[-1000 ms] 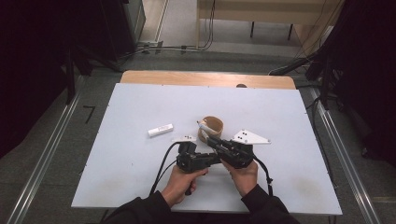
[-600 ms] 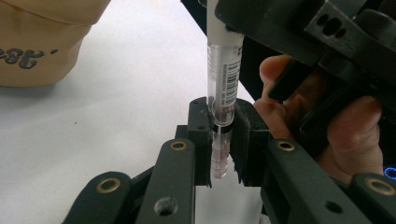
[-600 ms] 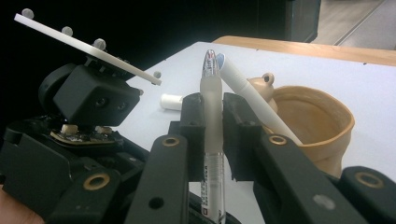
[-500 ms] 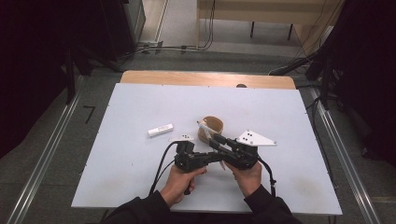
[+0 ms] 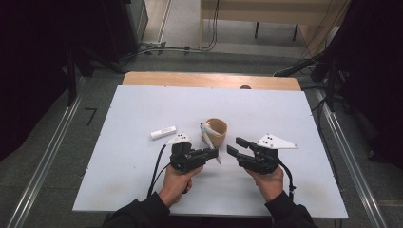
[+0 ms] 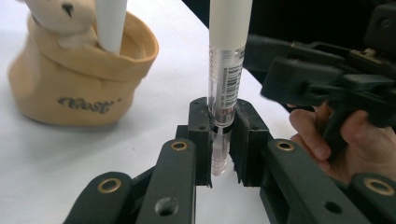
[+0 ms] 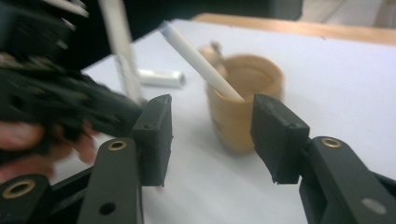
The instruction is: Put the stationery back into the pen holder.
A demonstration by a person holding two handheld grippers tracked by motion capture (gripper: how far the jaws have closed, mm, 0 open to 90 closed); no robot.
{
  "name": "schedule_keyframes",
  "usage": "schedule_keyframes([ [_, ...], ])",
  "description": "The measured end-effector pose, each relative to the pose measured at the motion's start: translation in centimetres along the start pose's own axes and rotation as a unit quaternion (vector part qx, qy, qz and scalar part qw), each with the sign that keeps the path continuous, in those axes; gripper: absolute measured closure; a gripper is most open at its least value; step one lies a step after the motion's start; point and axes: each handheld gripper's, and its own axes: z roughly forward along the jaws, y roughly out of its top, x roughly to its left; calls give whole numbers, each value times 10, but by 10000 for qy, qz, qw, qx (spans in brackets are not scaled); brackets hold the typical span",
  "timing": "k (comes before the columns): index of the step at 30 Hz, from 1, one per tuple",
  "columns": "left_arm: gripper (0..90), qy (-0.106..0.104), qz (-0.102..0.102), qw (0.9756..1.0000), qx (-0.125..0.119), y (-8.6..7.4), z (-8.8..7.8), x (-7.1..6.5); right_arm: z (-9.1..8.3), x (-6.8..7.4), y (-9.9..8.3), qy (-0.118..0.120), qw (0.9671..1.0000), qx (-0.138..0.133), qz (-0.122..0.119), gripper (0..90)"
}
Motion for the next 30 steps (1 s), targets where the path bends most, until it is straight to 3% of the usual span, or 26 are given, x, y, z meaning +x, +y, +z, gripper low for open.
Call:
schedule_keyframes([
  [3, 793, 143, 319, 9994, -28, 2, 1, -7, -1, -10, -7, -162, 9991, 382, 103, 454],
  [6, 793, 212, 488, 9986, -52, 6, 2, -13, 1, -17, -16, -483, 9964, 689, -42, 454],
  [10, 793, 344, 643, 9973, -118, 13, 3, -18, 3, -25, -23, -643, 9939, 896, 0, 442],
  [14, 793, 448, 737, 9961, -196, 21, 4, -20, 8, -28, -26, -903, 9901, 1059, -176, 441],
  [27, 793, 797, 1106, 9897, -444, 53, 15, -27, 11, -30, -28, -867, 9902, 1090, -87, 424],
  [30, 793, 1045, 1303, 9848, -468, 56, 20, -27, 11, -30, -28, -870, 9902, 1092, -52, 424],
])
